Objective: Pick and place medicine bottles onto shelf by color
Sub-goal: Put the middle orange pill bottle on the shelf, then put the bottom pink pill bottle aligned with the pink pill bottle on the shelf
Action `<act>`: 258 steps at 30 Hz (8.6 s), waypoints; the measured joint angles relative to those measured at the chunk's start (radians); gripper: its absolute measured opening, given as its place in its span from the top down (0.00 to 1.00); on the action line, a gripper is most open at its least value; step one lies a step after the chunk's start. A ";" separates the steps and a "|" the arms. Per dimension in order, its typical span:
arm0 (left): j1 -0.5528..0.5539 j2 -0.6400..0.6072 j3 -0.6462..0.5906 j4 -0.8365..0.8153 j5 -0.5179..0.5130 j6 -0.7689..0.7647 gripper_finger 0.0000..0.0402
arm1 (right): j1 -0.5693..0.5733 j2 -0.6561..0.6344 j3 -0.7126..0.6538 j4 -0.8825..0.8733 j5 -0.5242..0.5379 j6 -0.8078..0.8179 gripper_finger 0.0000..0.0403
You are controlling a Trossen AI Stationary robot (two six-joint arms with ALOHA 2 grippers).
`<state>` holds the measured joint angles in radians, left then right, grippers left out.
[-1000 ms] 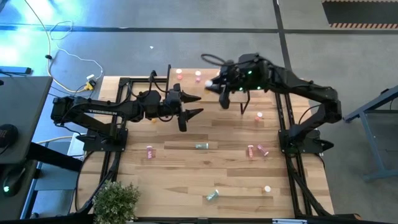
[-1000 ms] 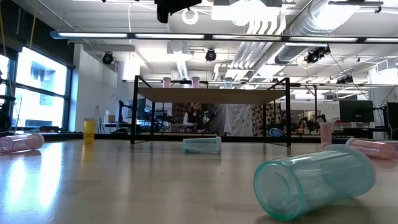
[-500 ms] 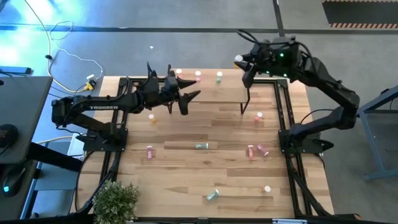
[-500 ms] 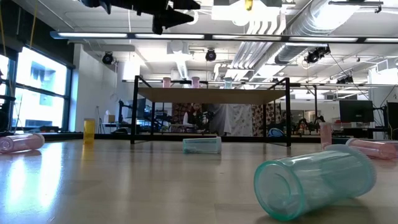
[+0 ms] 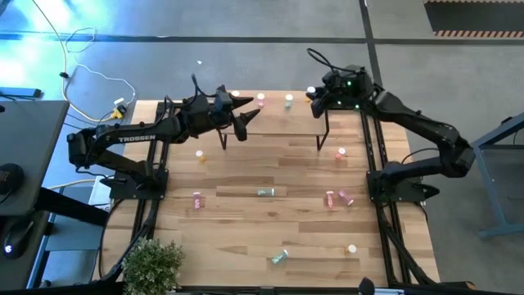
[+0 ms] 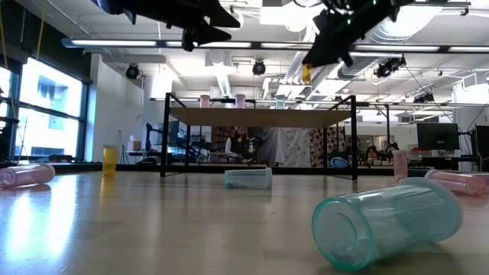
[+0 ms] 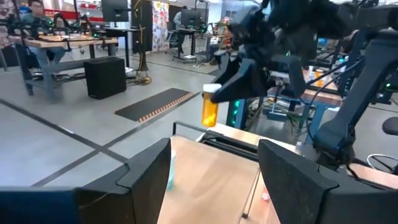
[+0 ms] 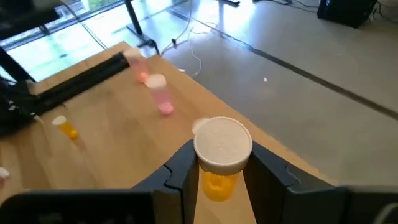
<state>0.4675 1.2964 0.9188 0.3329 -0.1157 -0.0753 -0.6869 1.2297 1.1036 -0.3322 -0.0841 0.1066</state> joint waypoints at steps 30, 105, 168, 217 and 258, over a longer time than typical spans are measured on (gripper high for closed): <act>0.011 0.000 0.000 -0.022 0.001 0.000 0.42 | -0.048 0.055 -0.204 0.149 0.077 -0.157 0.75; 0.036 0.001 -0.001 -0.213 0.088 -0.037 0.42 | 0.598 -0.276 -0.201 -0.652 -0.077 1.094 0.57; 0.015 0.001 -0.001 -0.233 0.115 -0.045 0.42 | 0.943 0.206 -0.462 -0.294 -0.044 1.422 0.68; -0.259 -0.014 0.000 -0.420 0.461 -0.264 0.42 | 0.713 0.211 -0.015 0.081 -0.094 0.225 0.78; -0.336 0.200 0.000 -0.184 0.317 -0.367 0.45 | 0.713 0.297 -0.022 0.067 -0.208 0.206 0.78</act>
<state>0.1310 1.4960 0.9184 0.1489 0.2012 -0.4427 0.0261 1.5269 1.0813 -0.2649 -0.2920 0.3126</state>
